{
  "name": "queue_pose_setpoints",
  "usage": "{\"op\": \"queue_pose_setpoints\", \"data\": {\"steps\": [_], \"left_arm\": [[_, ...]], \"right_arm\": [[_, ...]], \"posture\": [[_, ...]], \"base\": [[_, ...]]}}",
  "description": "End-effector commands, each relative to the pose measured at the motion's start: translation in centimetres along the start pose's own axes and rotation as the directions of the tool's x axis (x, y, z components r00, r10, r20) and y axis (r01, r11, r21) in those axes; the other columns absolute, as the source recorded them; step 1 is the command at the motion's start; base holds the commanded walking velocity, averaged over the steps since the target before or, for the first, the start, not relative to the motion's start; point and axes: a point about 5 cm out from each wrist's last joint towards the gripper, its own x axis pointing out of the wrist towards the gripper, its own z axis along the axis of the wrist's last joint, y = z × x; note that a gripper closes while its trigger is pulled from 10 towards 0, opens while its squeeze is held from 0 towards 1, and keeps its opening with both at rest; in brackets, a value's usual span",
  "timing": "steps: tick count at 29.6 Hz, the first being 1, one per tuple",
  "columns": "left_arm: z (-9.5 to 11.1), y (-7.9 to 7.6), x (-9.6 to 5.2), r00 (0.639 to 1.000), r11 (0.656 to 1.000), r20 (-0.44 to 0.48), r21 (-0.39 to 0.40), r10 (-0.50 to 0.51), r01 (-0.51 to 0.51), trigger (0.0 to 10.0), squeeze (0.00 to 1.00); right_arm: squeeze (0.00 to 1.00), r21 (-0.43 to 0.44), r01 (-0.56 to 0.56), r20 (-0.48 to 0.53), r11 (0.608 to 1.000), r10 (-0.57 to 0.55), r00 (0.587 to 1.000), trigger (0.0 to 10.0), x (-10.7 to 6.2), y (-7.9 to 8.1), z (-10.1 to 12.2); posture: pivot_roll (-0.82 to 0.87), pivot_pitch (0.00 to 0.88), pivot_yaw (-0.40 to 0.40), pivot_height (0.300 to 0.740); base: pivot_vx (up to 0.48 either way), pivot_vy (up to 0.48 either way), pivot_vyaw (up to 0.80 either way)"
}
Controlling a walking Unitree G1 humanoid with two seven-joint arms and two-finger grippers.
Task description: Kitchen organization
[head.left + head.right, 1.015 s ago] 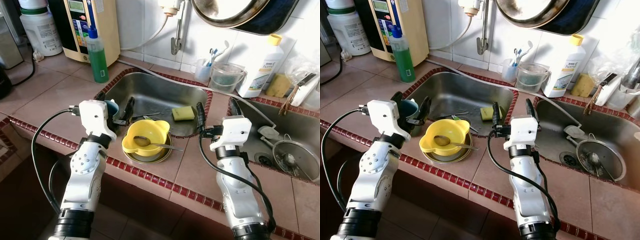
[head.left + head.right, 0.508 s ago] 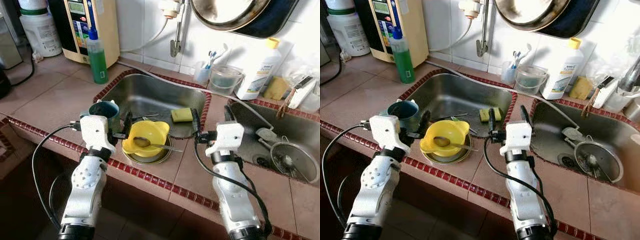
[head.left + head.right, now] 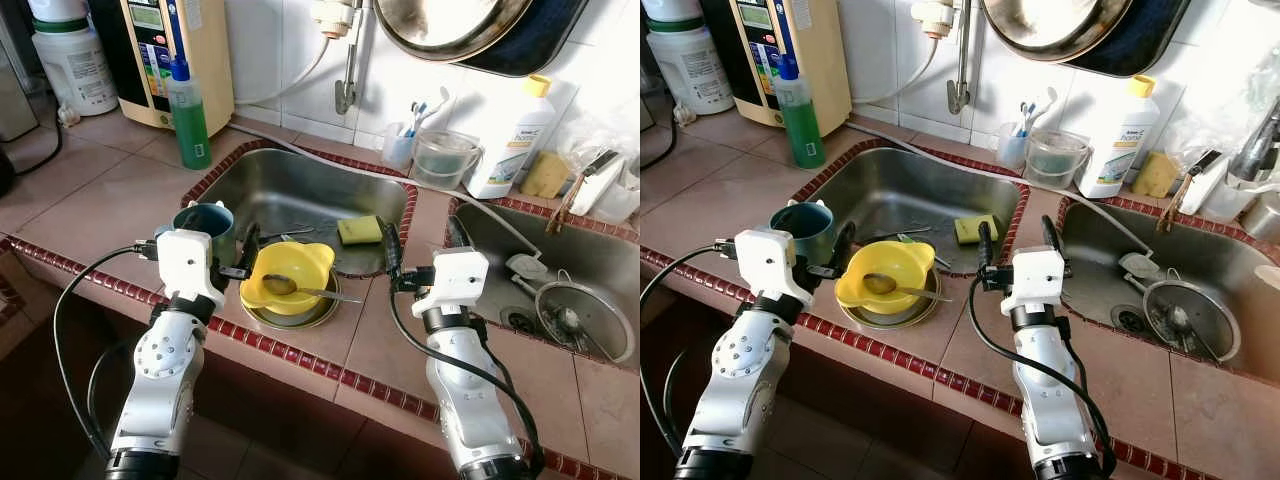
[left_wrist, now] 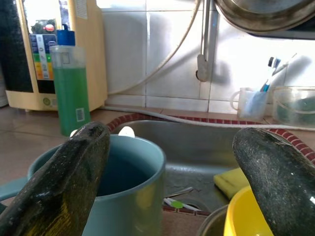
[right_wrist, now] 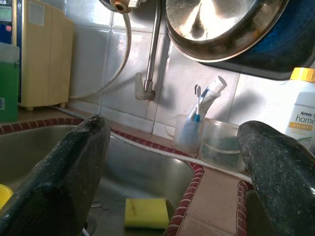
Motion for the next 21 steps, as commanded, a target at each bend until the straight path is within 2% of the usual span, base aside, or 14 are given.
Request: {"op": "queue_pose_setpoints", "data": {"steps": [1,5,8,21], "left_arm": [[0.3,0.0,0.0,1.000,1.000,0.006,0.020,-0.017,0.017,10.0,0.00],[0.4,0.2,0.0,1.000,0.999,0.007,0.040,-0.024,0.024,10.0,0.00],[1.1,0.0,0.1,0.997,0.992,0.021,0.104,-0.071,0.068,10.0,0.00],[2.5,0.6,0.4,0.991,0.980,0.023,0.153,-0.131,0.126,10.0,0.00]], "right_arm": [[0.00,-0.003,0.002,0.014,1.000,-0.002,1.000,10.0,0.2,-0.1,0.2],[0.00,-0.003,0.001,0.013,1.000,-0.001,1.000,10.0,0.1,-0.2,0.2],[0.00,-0.006,0.002,0.016,1.000,-0.002,1.000,10.0,0.1,-0.3,0.3],[0.00,-0.003,0.001,0.015,1.000,-0.001,1.000,10.0,0.0,-0.3,0.3]], "posture": [[-0.19,0.000,-0.037,0.740],[-0.19,0.000,-0.035,0.740],[-0.19,0.000,-0.034,0.740],[-0.19,0.000,-0.024,0.740]], "base": [[0.000,0.000,0.00],[0.000,0.000,0.00],[0.000,0.000,0.00],[0.000,0.000,0.00]]}}
